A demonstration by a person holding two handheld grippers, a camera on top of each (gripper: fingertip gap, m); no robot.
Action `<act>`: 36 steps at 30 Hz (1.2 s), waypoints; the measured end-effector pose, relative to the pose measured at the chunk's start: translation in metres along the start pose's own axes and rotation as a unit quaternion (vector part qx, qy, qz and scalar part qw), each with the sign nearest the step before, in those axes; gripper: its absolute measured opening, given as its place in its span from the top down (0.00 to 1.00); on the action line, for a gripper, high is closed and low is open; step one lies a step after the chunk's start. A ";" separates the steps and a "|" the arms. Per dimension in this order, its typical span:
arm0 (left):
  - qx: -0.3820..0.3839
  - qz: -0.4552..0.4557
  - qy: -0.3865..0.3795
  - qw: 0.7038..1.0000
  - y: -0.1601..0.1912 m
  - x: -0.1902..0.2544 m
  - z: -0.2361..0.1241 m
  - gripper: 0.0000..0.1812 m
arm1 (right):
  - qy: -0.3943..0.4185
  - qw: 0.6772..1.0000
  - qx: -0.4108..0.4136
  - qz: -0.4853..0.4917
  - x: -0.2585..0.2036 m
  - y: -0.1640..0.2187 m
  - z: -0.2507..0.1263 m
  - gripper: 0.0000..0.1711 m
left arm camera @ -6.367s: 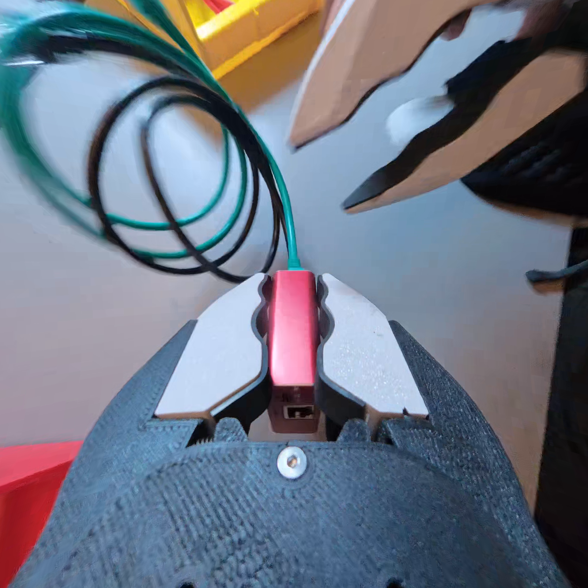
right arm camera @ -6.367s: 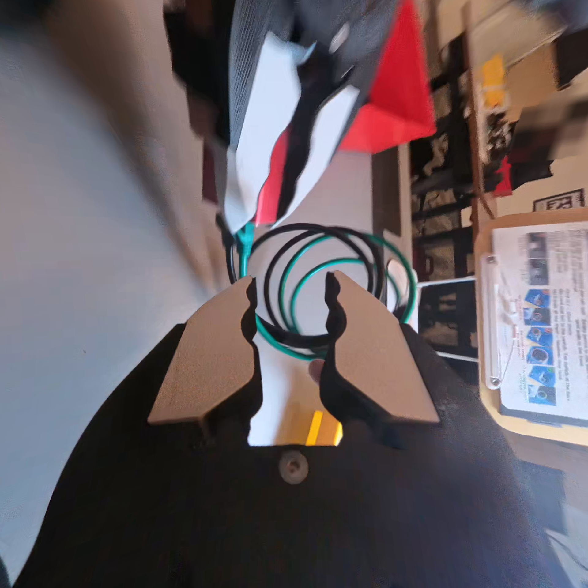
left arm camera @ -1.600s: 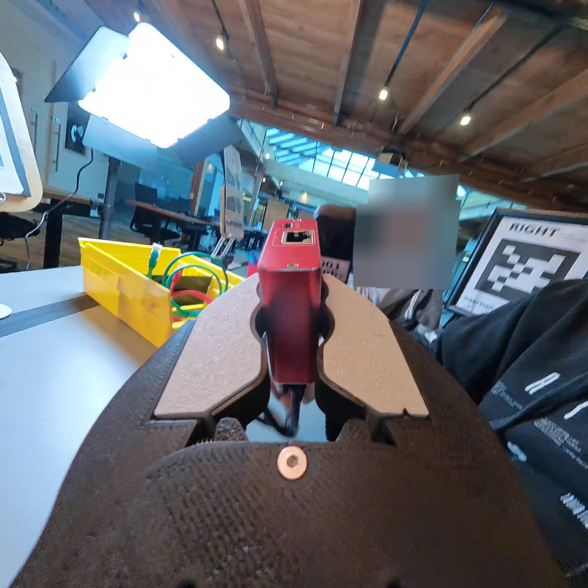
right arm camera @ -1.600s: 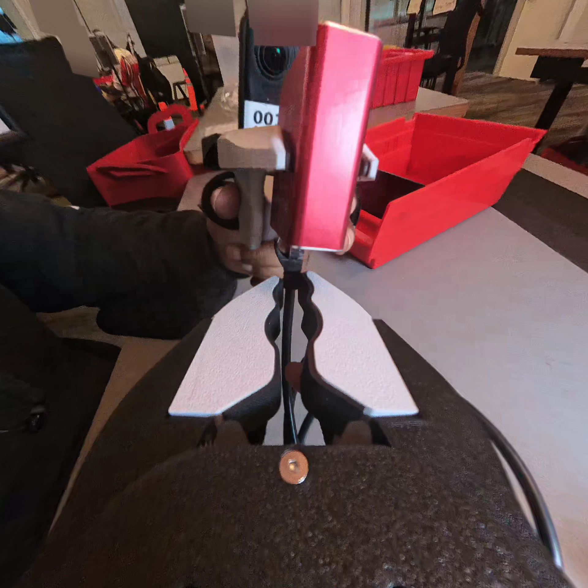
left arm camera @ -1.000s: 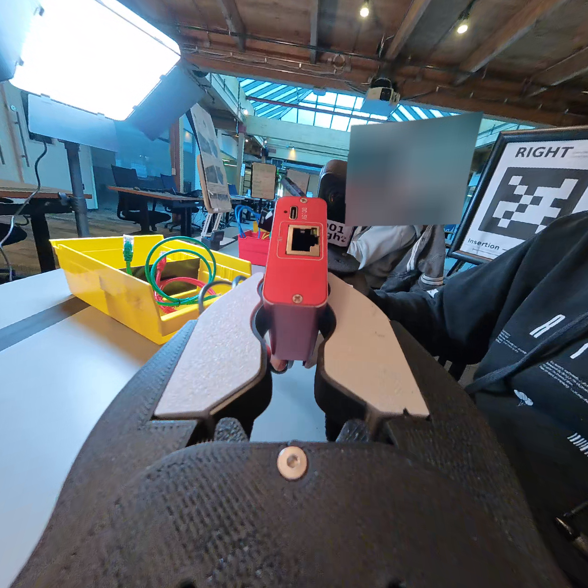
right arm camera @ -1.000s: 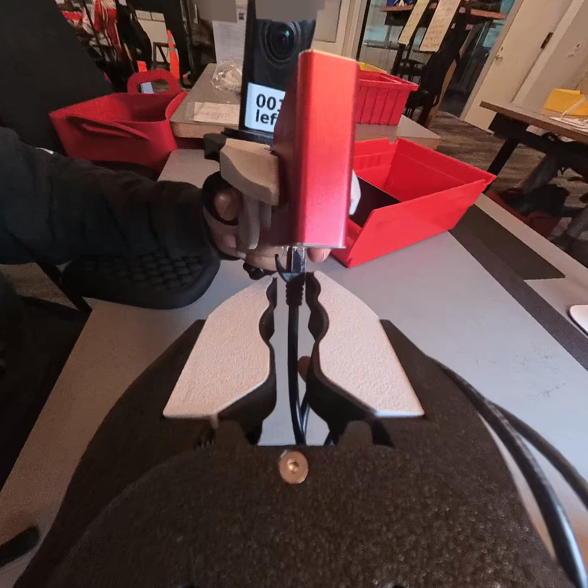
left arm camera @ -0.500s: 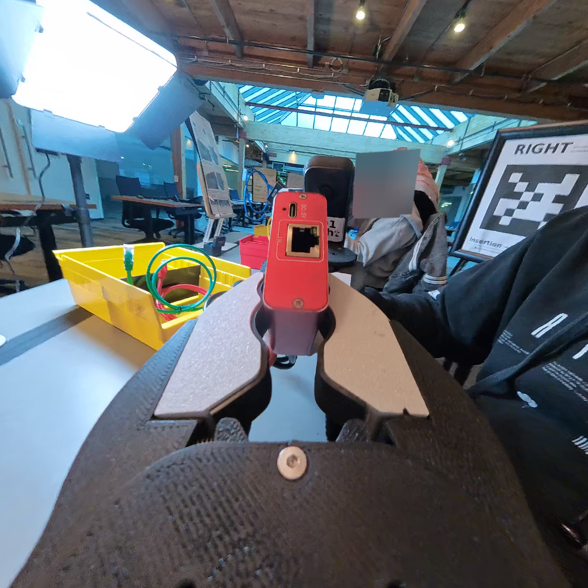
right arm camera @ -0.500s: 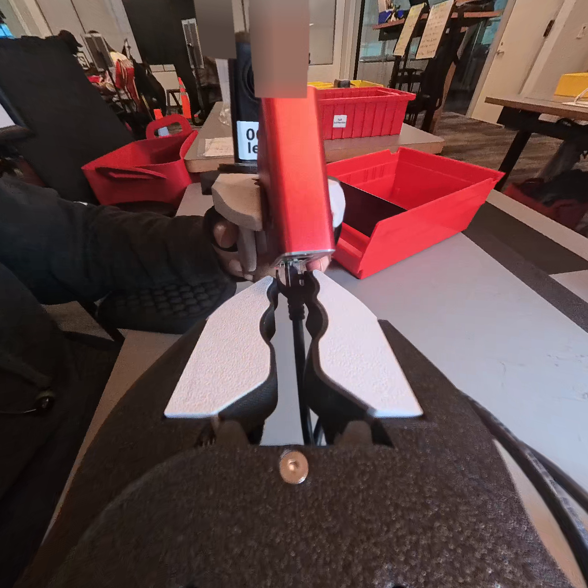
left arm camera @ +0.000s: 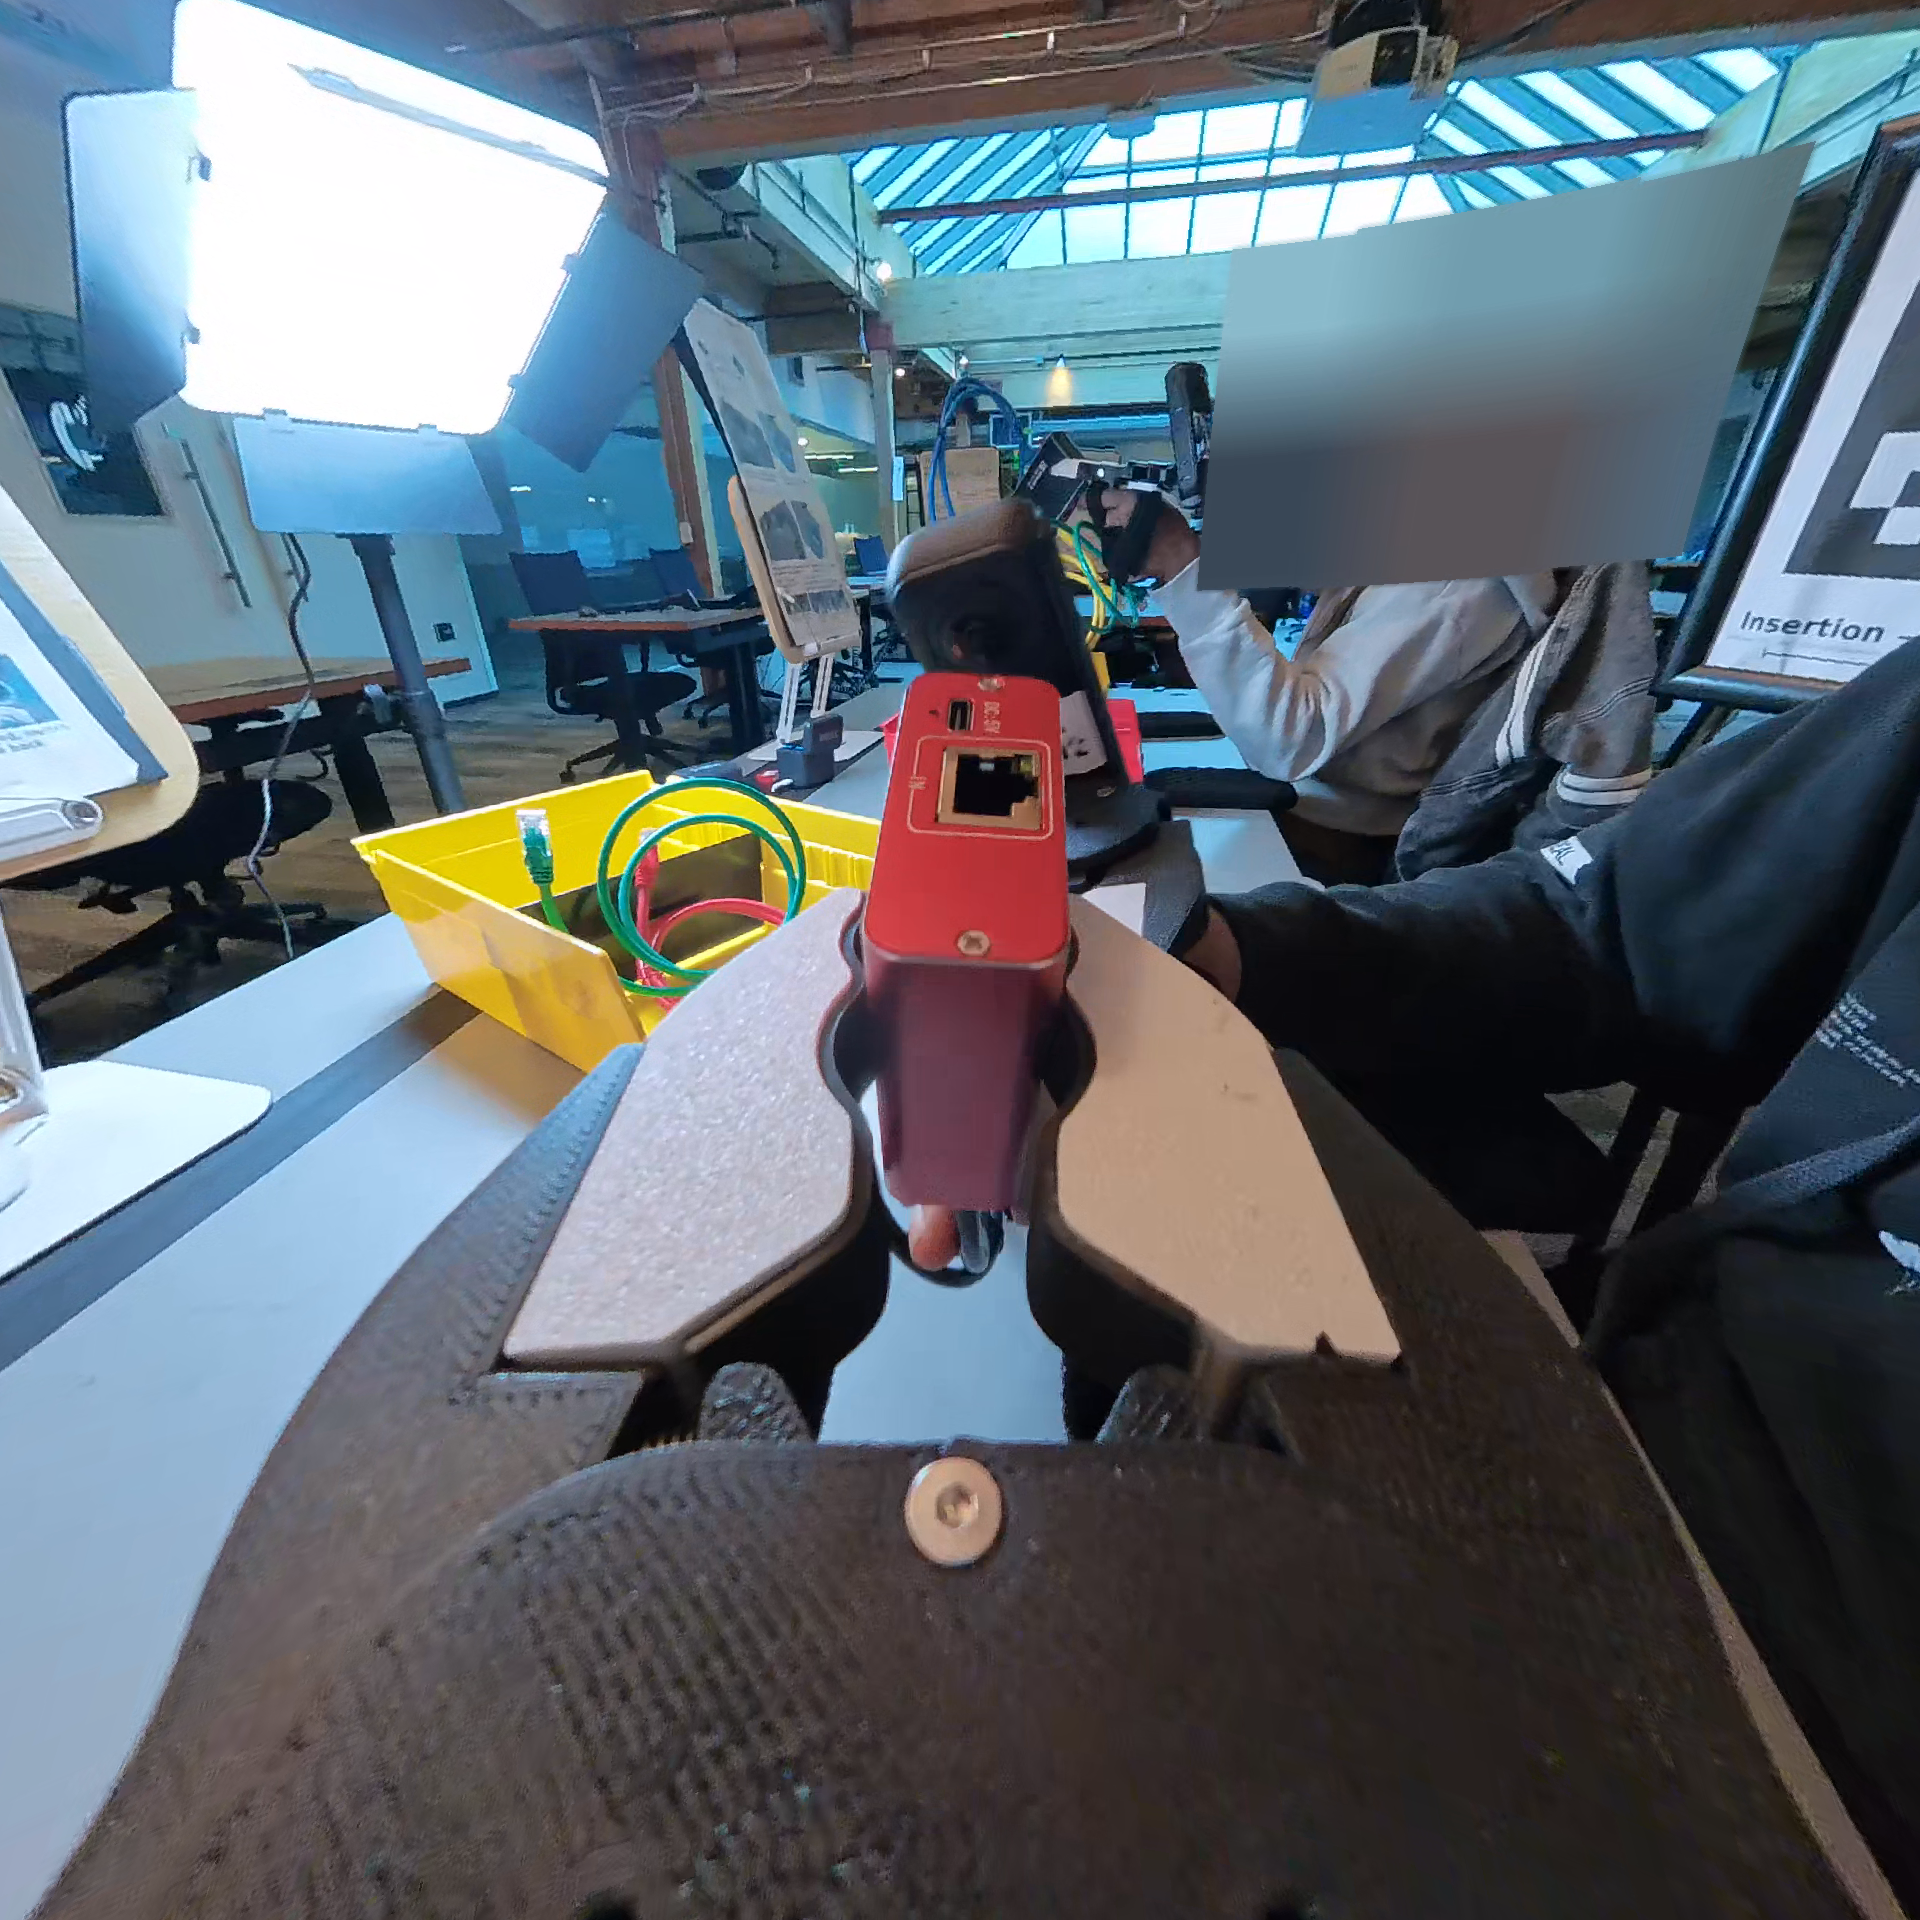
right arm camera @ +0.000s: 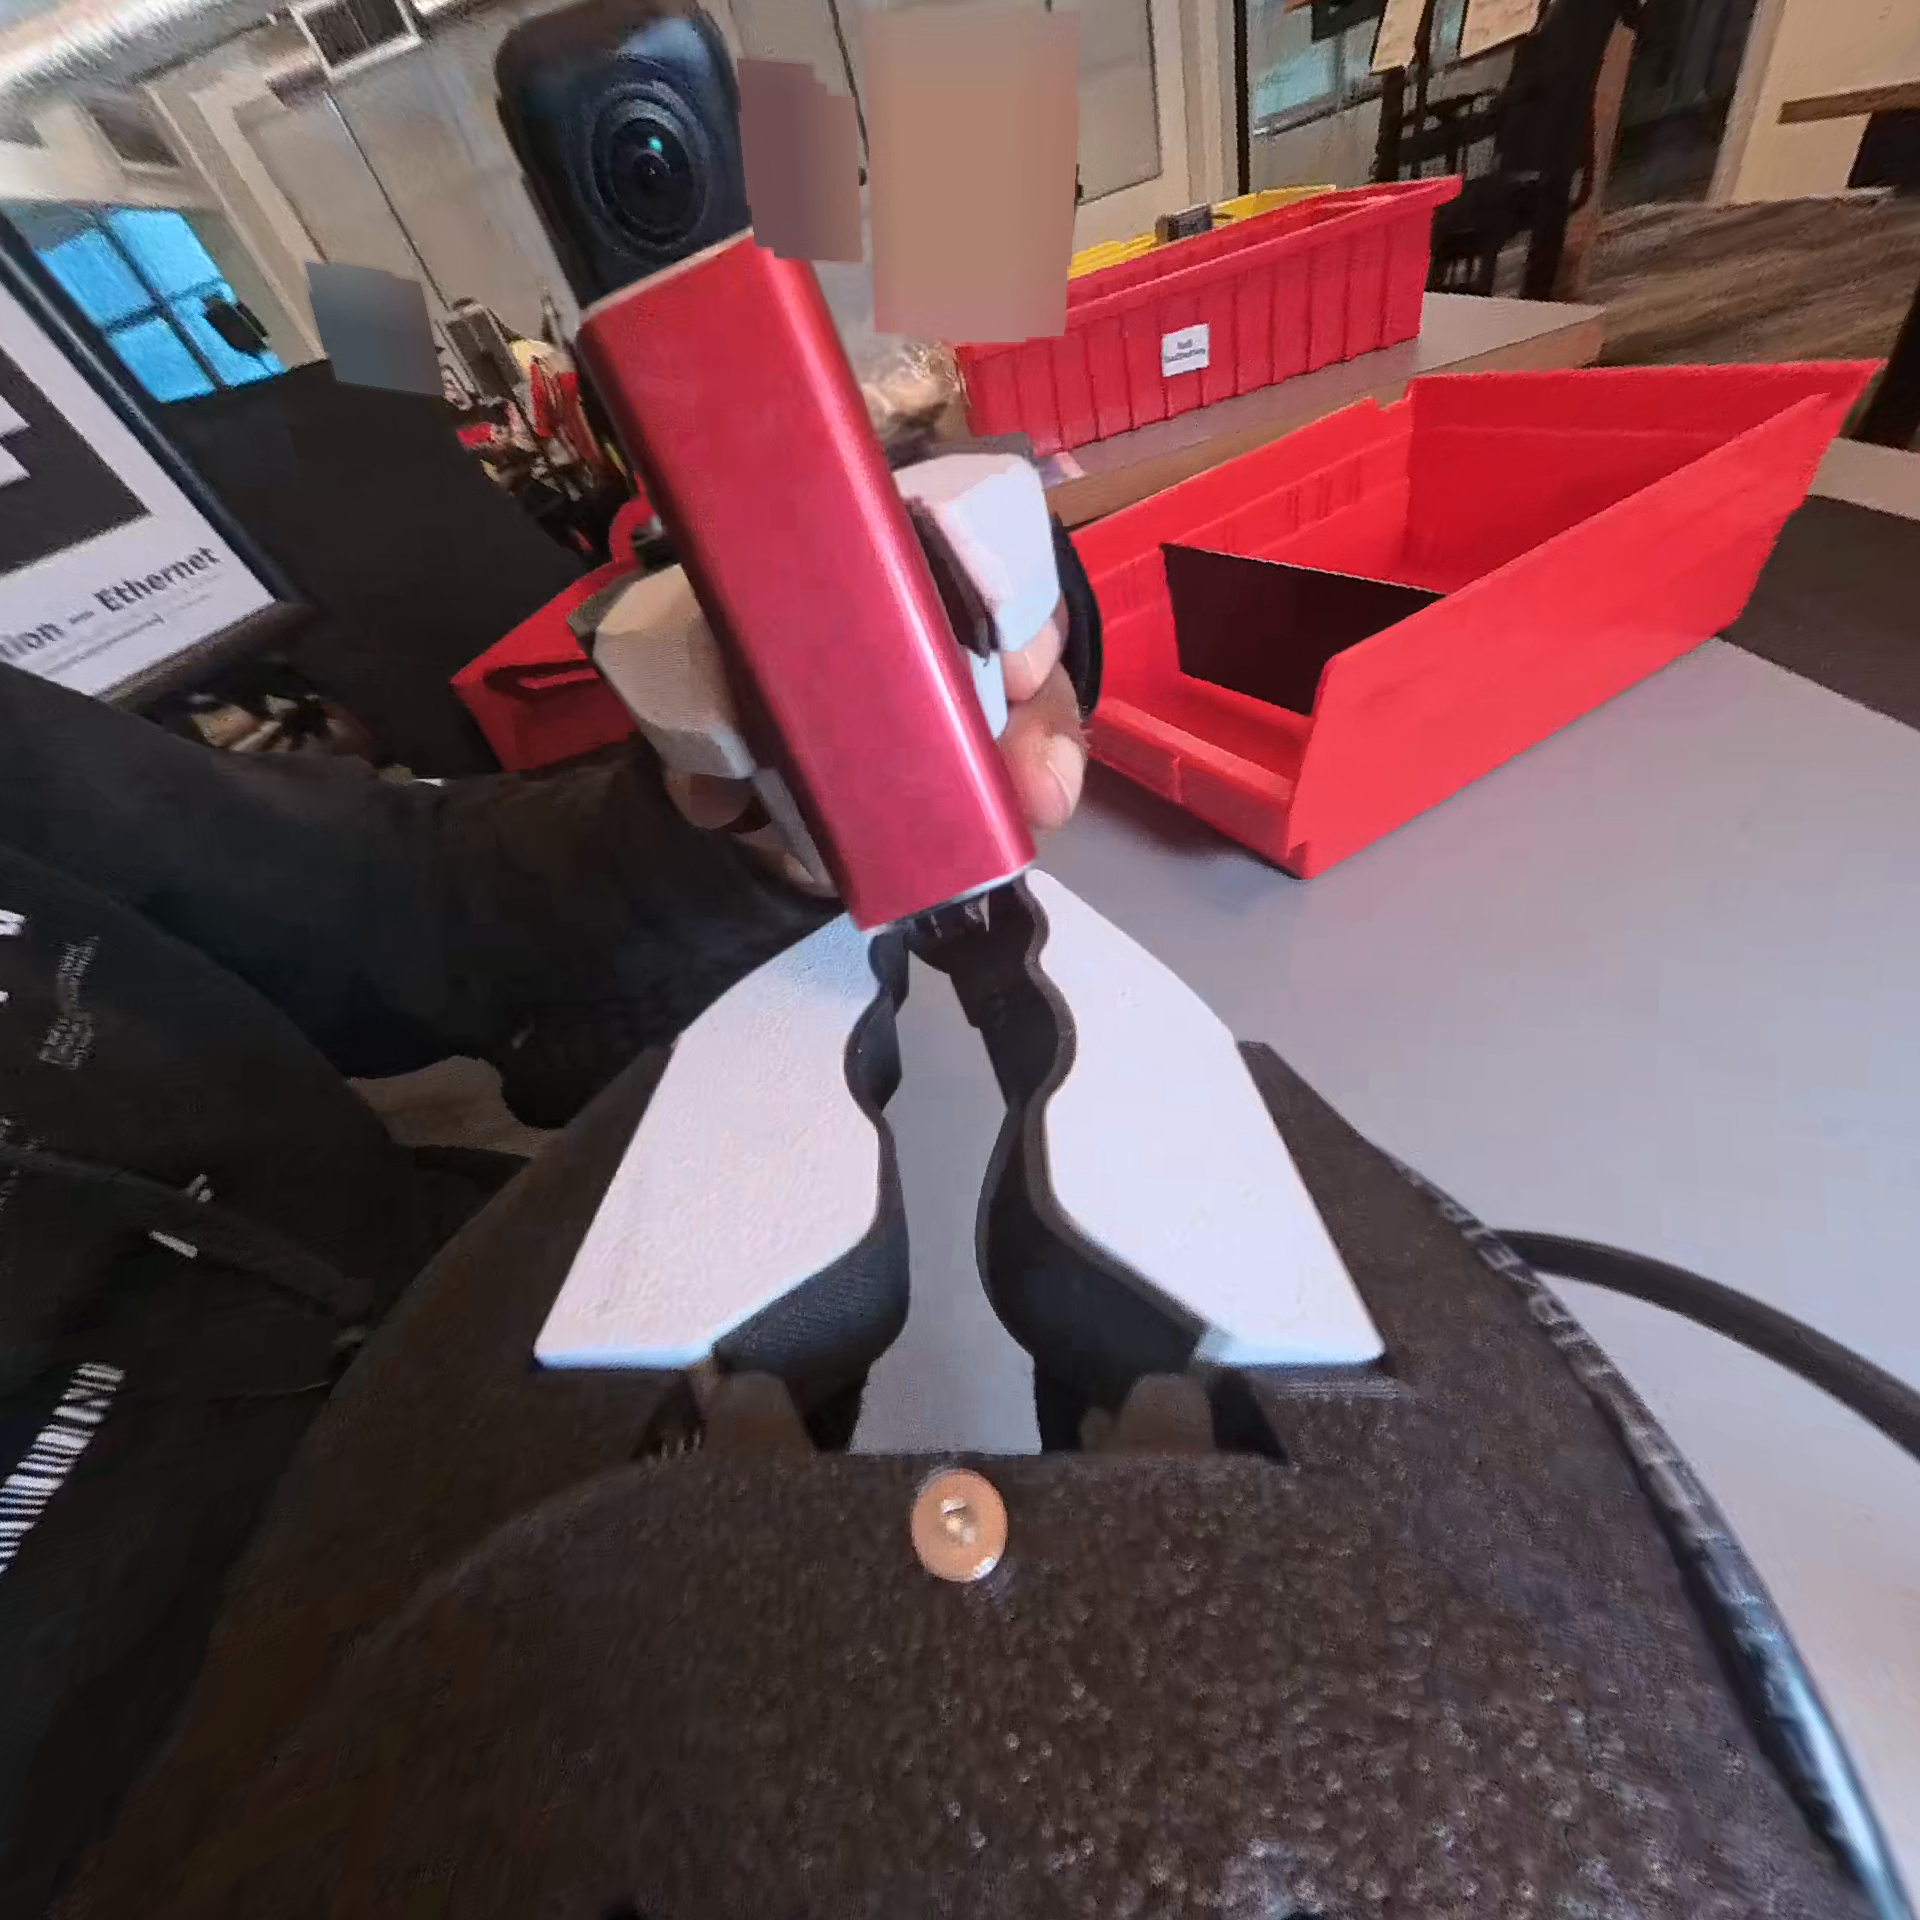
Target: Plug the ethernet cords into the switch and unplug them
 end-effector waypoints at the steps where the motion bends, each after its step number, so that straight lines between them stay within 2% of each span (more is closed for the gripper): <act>1: 0.001 -0.009 -0.004 1.000 0.000 -0.001 0.000 0.84 | -0.004 1.000 0.002 0.009 0.000 0.001 0.001 0.90; 6: 0.039 -0.116 0.006 0.992 0.000 -0.010 -0.001 0.84 | 0.037 0.997 -0.018 -0.063 0.005 0.001 0.002 0.91; 10: 0.033 -0.093 0.002 0.995 0.002 -0.008 0.003 0.84 | -0.004 1.000 0.009 0.023 0.006 0.002 -0.002 0.91; 16: 0.068 -0.060 0.000 0.996 -0.008 -0.005 -0.001 0.84 | -0.016 0.997 0.042 0.066 0.002 -0.008 -0.001 0.91; 19: 0.074 0.016 0.006 0.997 -0.017 0.007 -0.001 0.84 | -0.031 0.992 0.071 0.097 -0.006 -0.018 -0.003 0.91; 21: 0.077 0.053 0.009 0.996 -0.024 0.015 0.000 0.84 | -0.030 0.993 0.083 0.083 -0.013 -0.025 -0.005 0.91; 24: 0.079 0.053 0.008 0.995 -0.027 0.016 -0.003 0.84 | 0.009 0.998 0.066 0.002 -0.013 -0.030 -0.006 0.91; 25: 0.091 0.048 0.004 0.995 -0.029 0.014 -0.005 0.83 | 0.042 0.998 0.055 -0.007 -0.004 -0.026 -0.008 0.91; 26: 0.133 0.020 0.048 0.990 -0.043 0.024 -0.012 0.84 | 0.102 0.992 0.067 -0.018 0.022 -0.026 -0.020 0.91; 27: 0.160 -0.010 0.060 0.985 -0.058 0.027 -0.018 0.84 | 0.111 0.990 0.082 0.013 0.036 -0.026 -0.035 0.92; 28: 0.166 0.022 0.033 0.985 -0.067 0.024 -0.021 0.84 | 0.099 0.991 0.083 0.016 0.032 -0.026 -0.042 0.92; 29: 0.149 0.061 0.002 0.987 -0.068 0.018 -0.022 0.84 | 0.099 0.992 0.059 -0.048 0.020 -0.025 -0.039 0.92; 30: 0.134 0.062 -0.015 0.989 -0.064 0.011 -0.022 0.84 | 0.095 0.989 0.050 -0.097 0.006 -0.027 -0.034 0.92; 32: 0.116 0.005 -0.039 0.992 -0.049 -0.011 -0.022 0.84 | 0.098 0.986 0.055 -0.122 -0.002 -0.043 -0.031 0.92; 36: 0.064 -0.063 -0.089 0.992 -0.010 -0.043 -0.023 0.84 | 0.147 0.980 0.070 -0.112 0.027 -0.090 -0.075 0.92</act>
Point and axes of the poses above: each gripper's, where its closed fingertips meet, z out along the fingers, y out of its underside, x = y × z across the jaws, the point moved 1 cm from there along -z, back along the fingers, and after that the axes turned 8 degrees about x, right-handed, at the moved point
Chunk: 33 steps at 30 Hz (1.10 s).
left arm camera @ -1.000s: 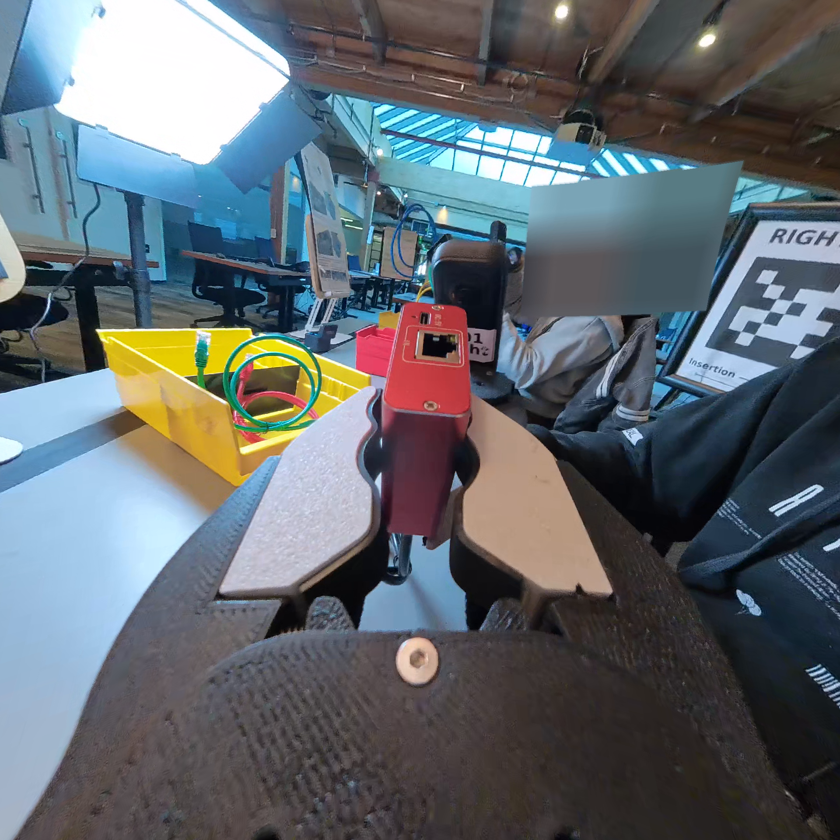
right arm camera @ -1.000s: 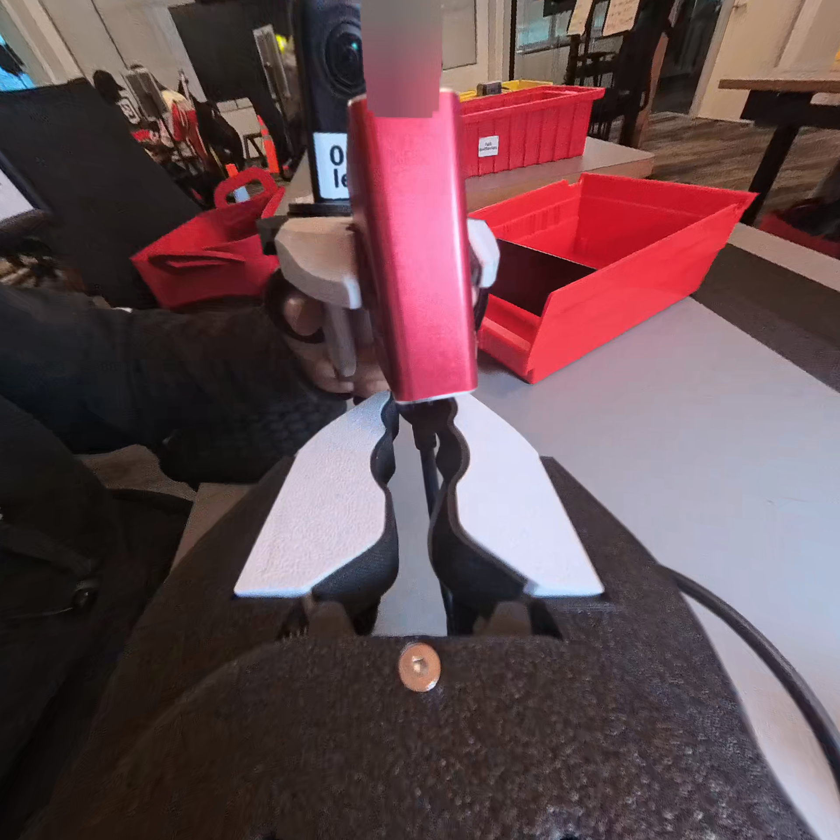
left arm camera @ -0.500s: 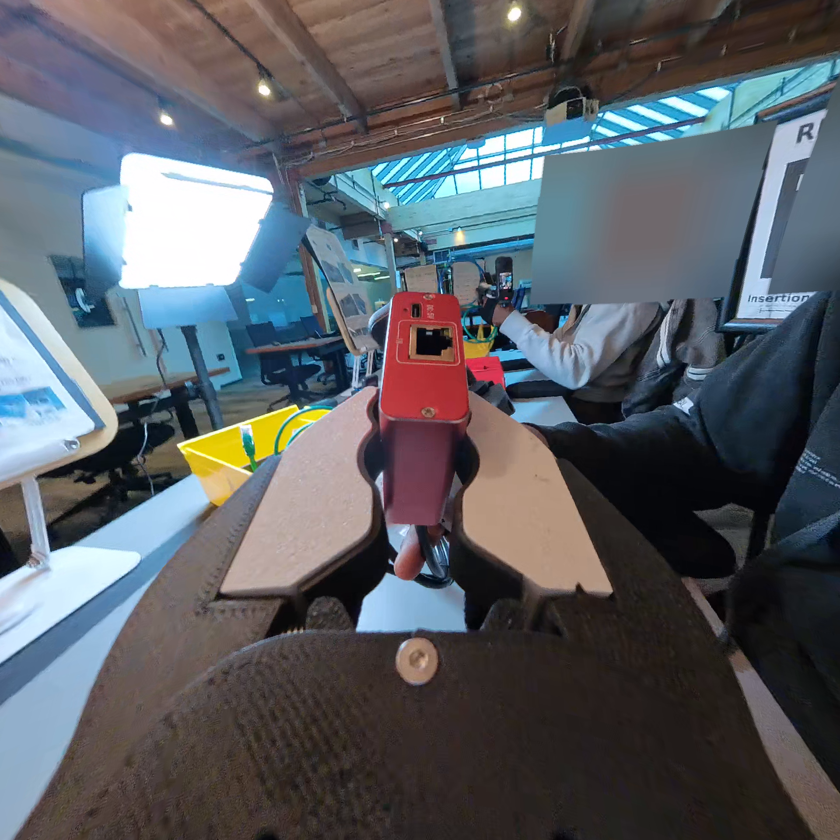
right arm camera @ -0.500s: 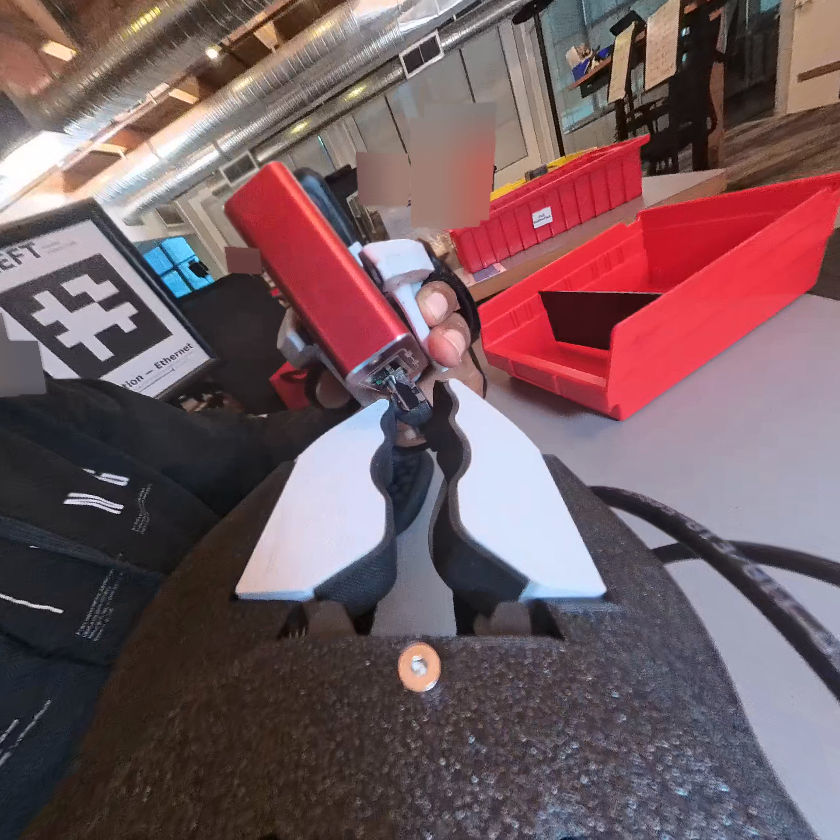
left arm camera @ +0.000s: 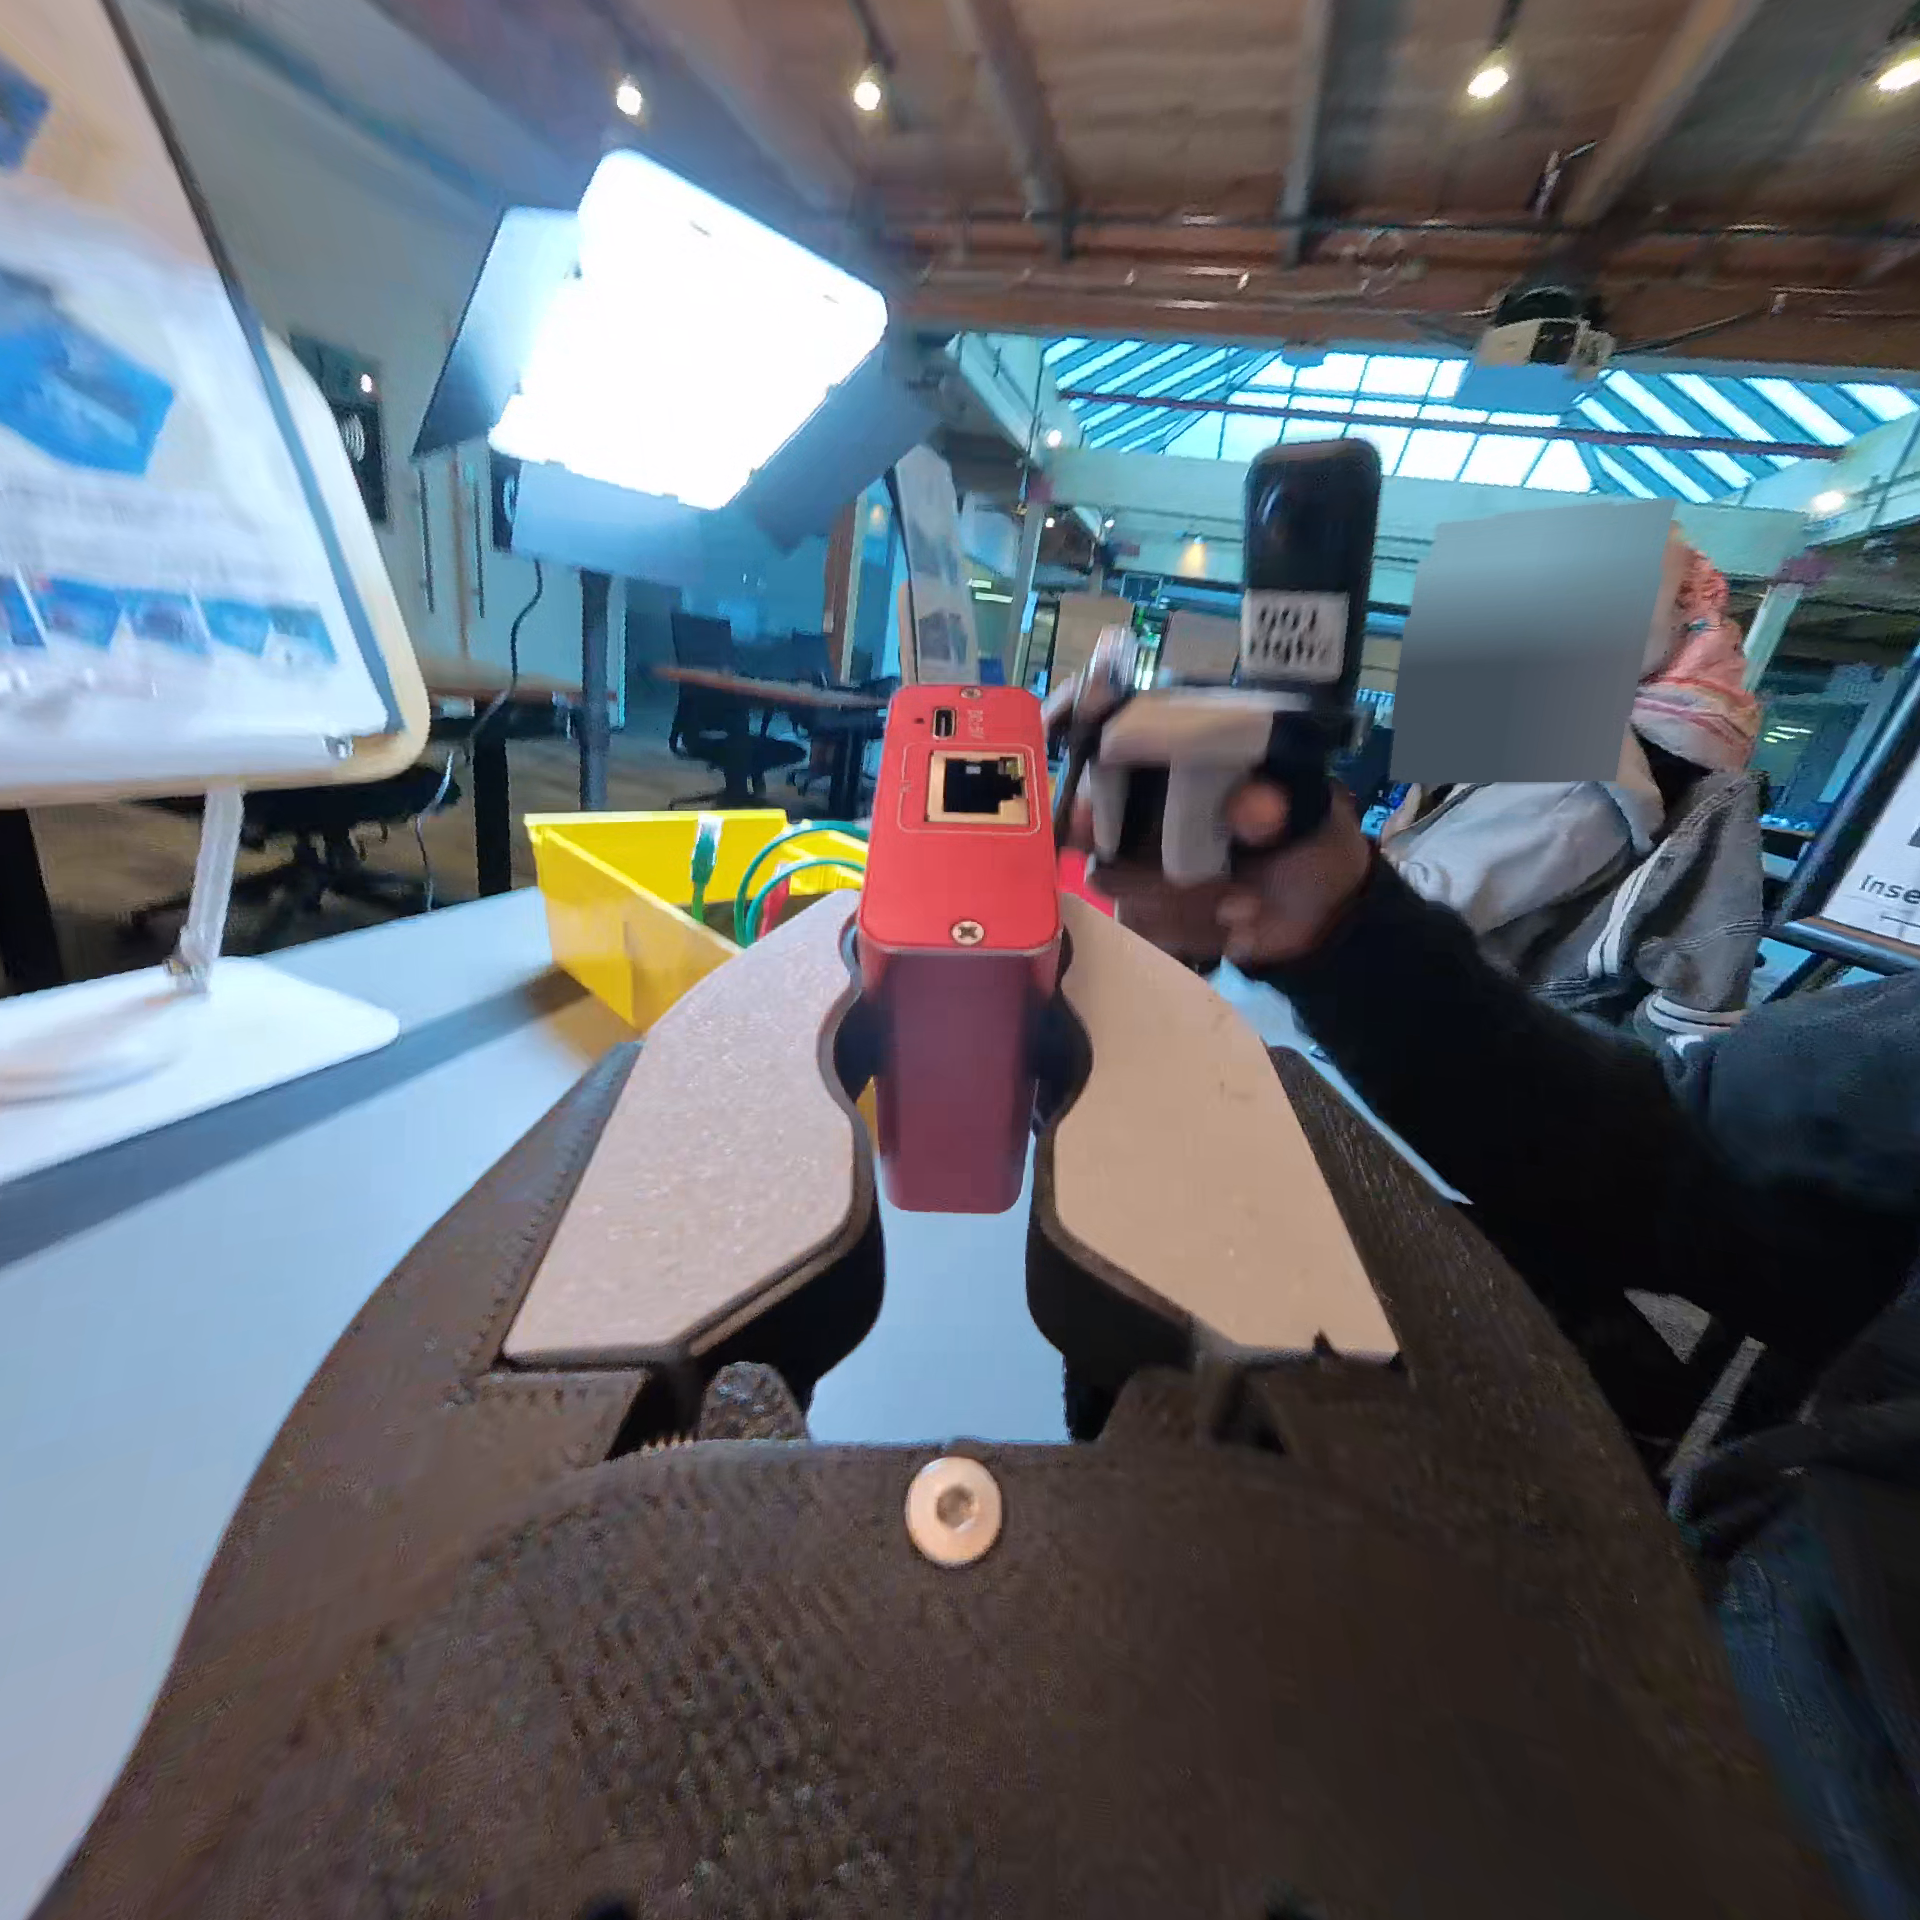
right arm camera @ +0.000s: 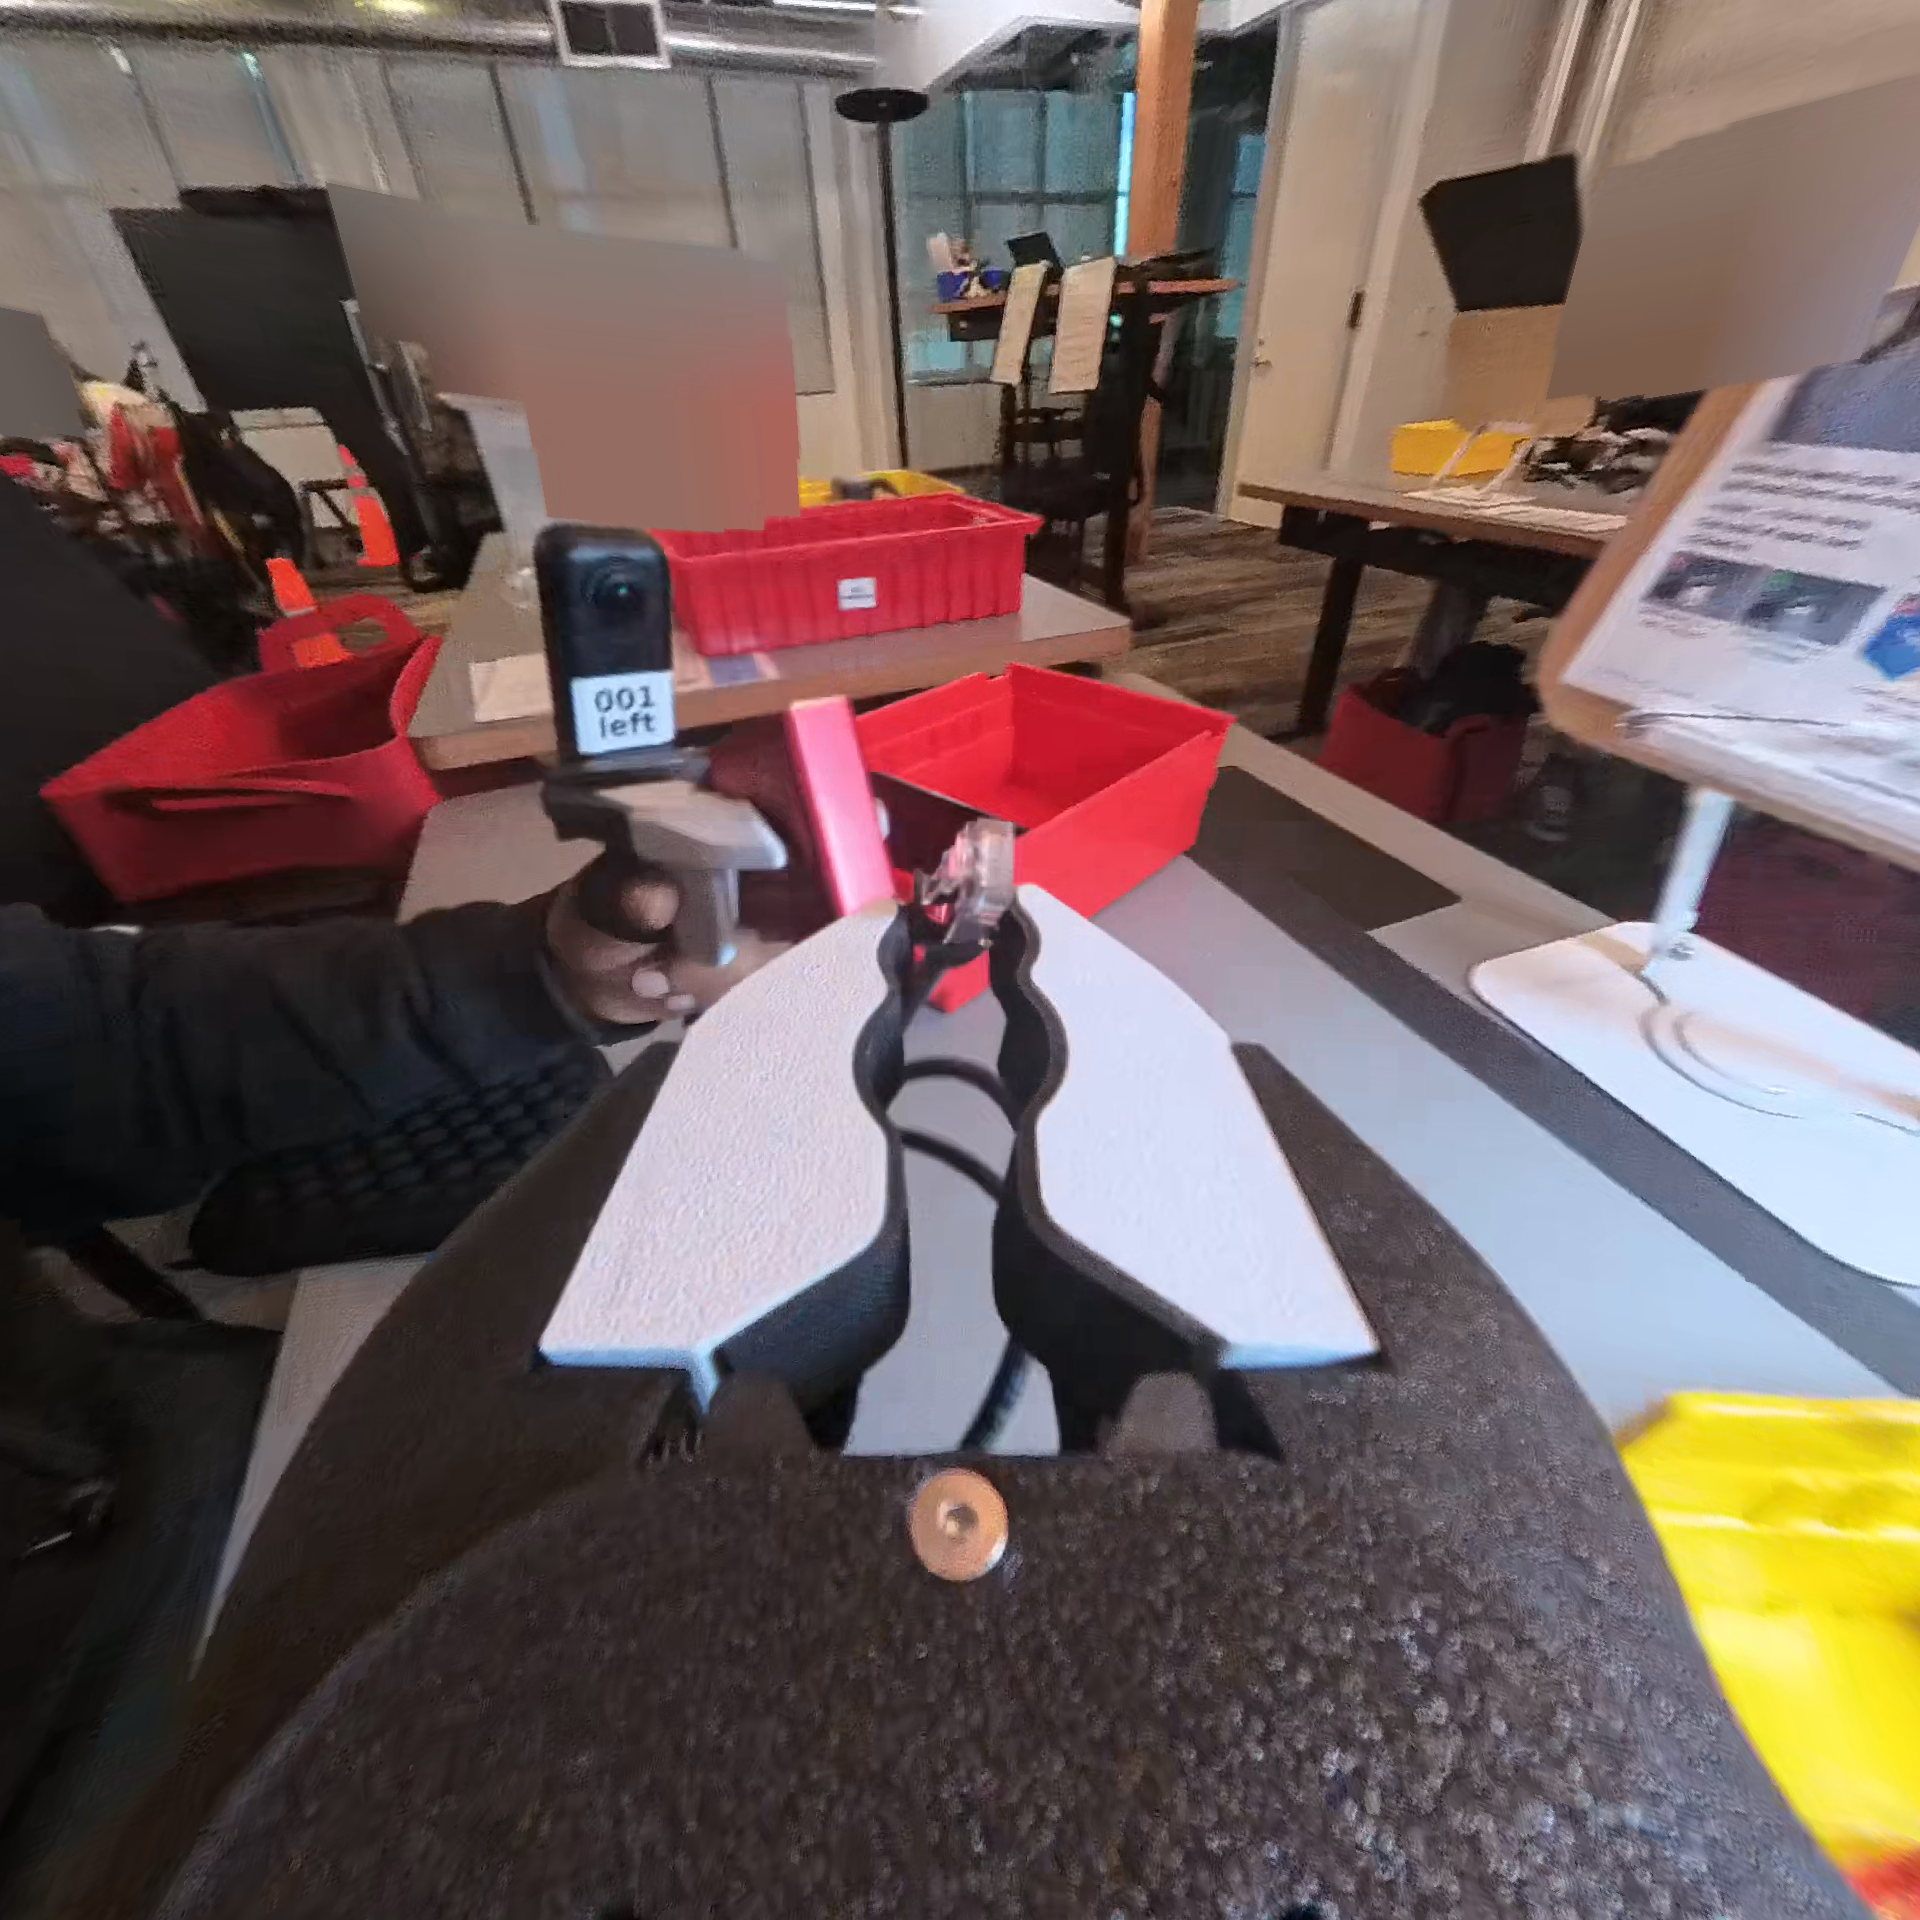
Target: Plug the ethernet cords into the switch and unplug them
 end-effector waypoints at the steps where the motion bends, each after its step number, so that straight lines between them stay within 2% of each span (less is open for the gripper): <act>1: -0.011 -0.014 -0.001 1.000 0.008 -0.004 0.000 0.84 | 0.019 1.000 -0.003 -0.012 0.014 -0.010 -0.009 0.92; 4: -0.034 -0.039 -0.004 0.999 0.026 -0.011 0.003 0.84 | 0.073 0.996 -0.011 -0.046 0.057 -0.041 -0.029 0.92; 7: -0.063 -0.043 -0.005 0.997 0.042 -0.012 0.006 0.86 | 0.134 0.986 -0.062 -0.075 0.112 -0.053 -0.043 0.92; 8: -0.069 -0.036 -0.009 0.997 0.046 -0.012 0.006 0.93 | 0.159 0.981 -0.083 -0.078 0.133 -0.051 -0.050 0.92; 10: -0.068 -0.028 0.001 0.997 0.047 -0.008 0.005 1.00 | 0.199 0.970 -0.130 -0.056 0.177 -0.035 -0.065 0.92; 11: -0.069 -0.034 0.020 0.997 0.045 -0.002 0.006 1.00 | 0.214 0.965 -0.146 -0.037 0.195 -0.025 -0.072 0.92; 14: -0.081 -0.017 -0.001 0.997 0.045 -0.007 0.008 1.00 | 0.260 0.948 -0.183 -0.008 0.232 0.008 -0.093 0.92; 22: -0.078 -0.021 -0.009 0.997 0.043 -0.012 0.008 1.00 | 0.283 0.946 -0.157 0.009 0.241 0.016 -0.115 0.92; 29: -0.080 -0.014 -0.012 0.997 0.043 -0.012 0.009 1.00 | 0.295 0.943 -0.155 0.003 0.236 0.006 -0.126 0.93; 33: -0.076 -0.008 -0.019 0.997 0.040 -0.014 0.008 1.00 | 0.294 0.946 -0.134 -0.002 0.228 -0.012 -0.135 0.93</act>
Point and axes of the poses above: each gripper's, where its closed fingertips meet, z out along the fingers, y out of its underside, x = y × z across the jaws, the point moved 1 cm from there along -z, back along the fingers, and after that the axes turned 8 degrees about x, right-handed, at the moved point
